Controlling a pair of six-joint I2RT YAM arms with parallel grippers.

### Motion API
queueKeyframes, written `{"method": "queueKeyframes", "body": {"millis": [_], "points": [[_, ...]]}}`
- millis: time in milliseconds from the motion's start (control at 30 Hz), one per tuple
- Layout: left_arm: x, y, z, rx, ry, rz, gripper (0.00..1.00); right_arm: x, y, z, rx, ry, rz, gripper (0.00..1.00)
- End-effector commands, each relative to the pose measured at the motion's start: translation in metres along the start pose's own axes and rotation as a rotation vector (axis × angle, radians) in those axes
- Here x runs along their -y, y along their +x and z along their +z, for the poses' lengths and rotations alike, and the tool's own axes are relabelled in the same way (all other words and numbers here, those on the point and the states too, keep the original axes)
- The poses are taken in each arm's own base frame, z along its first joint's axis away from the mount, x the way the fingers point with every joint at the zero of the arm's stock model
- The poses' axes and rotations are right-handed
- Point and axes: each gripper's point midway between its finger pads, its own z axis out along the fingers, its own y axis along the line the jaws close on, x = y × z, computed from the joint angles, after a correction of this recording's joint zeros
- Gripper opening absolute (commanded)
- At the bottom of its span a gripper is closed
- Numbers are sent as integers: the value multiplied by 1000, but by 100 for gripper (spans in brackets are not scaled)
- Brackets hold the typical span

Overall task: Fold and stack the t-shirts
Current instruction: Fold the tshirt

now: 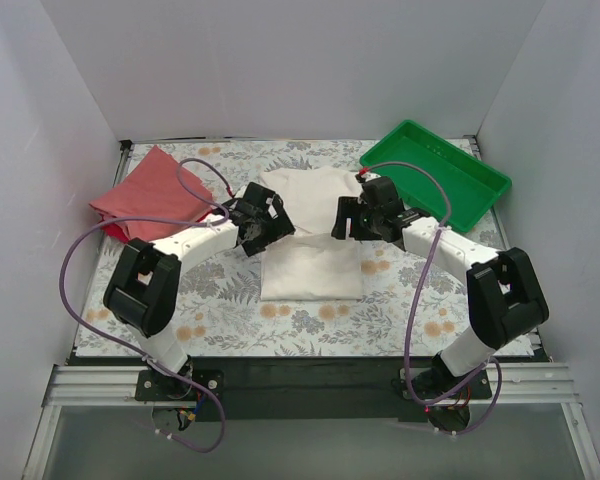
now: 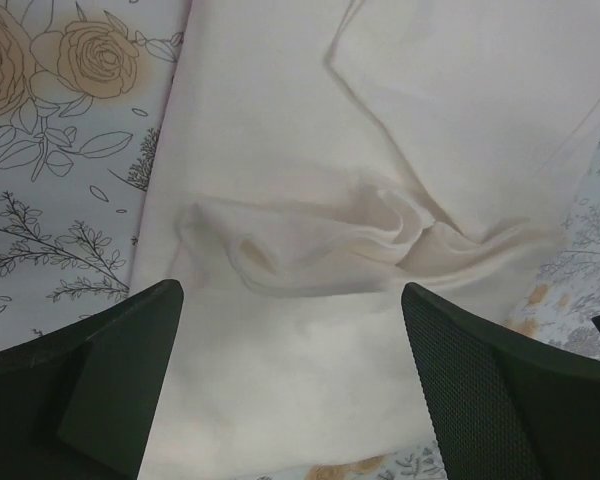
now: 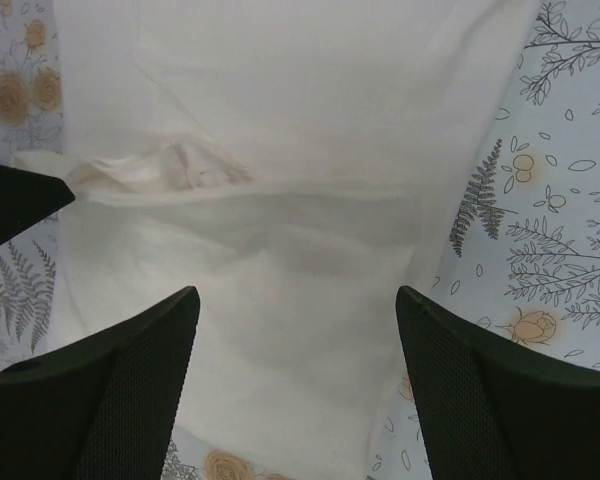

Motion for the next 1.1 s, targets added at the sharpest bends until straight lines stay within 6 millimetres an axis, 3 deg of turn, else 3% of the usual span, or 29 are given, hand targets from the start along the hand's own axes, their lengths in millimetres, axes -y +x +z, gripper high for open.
{"method": "queueKeyframes", "body": {"millis": [0, 167, 333, 400, 433, 500, 533, 733, 867, 1067], "points": [[23, -25, -25, 72, 67, 6, 92, -24, -42, -16, 108, -83, -45, 88], [17, -28, -48, 109, 83, -15, 93, -24, -33, -35, 123, -106, -63, 94], [10, -10, -73, 69, 149, -29, 94, -24, 5, -54, 82, -172, -62, 98], [-2, 10, -73, 20, 155, -36, 94, -20, 15, -64, 90, -178, -57, 98], [-6, 15, -74, 12, 157, -40, 94, -12, 33, -63, 64, -162, -43, 98], [-23, 29, -77, -7, 144, -57, 94, -10, 40, -73, 83, -170, -15, 98], [-28, 39, -77, -29, 145, -60, 94, -3, 57, -72, 55, -160, -1, 98], [-53, 89, -80, -155, 198, -53, 94, 7, 89, -80, 44, -175, 47, 98], [-67, 103, -76, -176, 186, -65, 80, 9, 112, -80, 14, -208, 69, 98], [-82, 107, -66, -166, 133, -67, 58, 11, 126, -74, -17, -217, 92, 96]]}}
